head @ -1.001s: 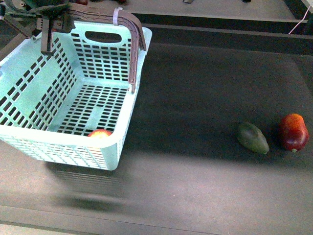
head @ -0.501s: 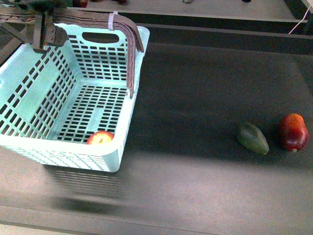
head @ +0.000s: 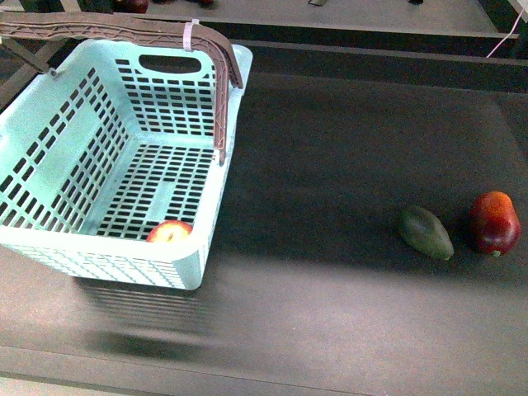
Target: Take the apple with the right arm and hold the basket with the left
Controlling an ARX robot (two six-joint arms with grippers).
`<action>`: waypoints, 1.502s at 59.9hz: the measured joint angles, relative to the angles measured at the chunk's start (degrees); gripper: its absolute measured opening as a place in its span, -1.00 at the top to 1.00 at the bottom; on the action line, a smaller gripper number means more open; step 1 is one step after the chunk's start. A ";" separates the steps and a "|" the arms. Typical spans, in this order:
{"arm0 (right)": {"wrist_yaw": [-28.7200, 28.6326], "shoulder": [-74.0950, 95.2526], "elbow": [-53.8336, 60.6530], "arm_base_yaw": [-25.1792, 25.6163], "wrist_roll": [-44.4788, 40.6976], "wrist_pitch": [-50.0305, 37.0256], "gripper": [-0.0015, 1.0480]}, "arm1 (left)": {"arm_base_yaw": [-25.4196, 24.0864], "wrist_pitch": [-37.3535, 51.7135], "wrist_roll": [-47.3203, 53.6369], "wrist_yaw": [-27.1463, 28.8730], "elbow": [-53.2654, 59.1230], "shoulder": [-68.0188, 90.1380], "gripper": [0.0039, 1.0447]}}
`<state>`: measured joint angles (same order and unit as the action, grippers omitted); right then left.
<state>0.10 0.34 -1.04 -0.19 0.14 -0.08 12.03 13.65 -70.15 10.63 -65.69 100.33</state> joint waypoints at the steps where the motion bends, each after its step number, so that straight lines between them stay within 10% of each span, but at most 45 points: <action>1: 0.02 -0.02 0.00 0.00 0.02 0.00 -0.83 | -0.13 2.93 2.78 -0.13 1.44 -0.17 -0.60; 12: 0.02 -0.02 0.00 0.00 0.02 0.00 -0.83 | -2.89 35.80 53.29 -1.84 23.96 -9.38 0.09; 26: 0.02 -0.02 0.00 0.00 0.02 0.00 -0.83 | -5.68 40.61 67.82 -4.66 39.95 -19.61 0.95; 63: 0.02 -0.02 0.00 0.00 0.00 0.00 -0.83 | -11.82 37.90 69.44 -10.62 61.75 -44.94 0.94; 90: 0.02 -0.02 0.00 0.00 0.00 0.00 -0.83 | -11.85 20.37 69.53 -10.62 64.78 -65.48 0.94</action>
<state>0.12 0.32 -1.04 -0.19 0.14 -0.08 0.19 34.02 -0.62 0.01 -0.91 34.85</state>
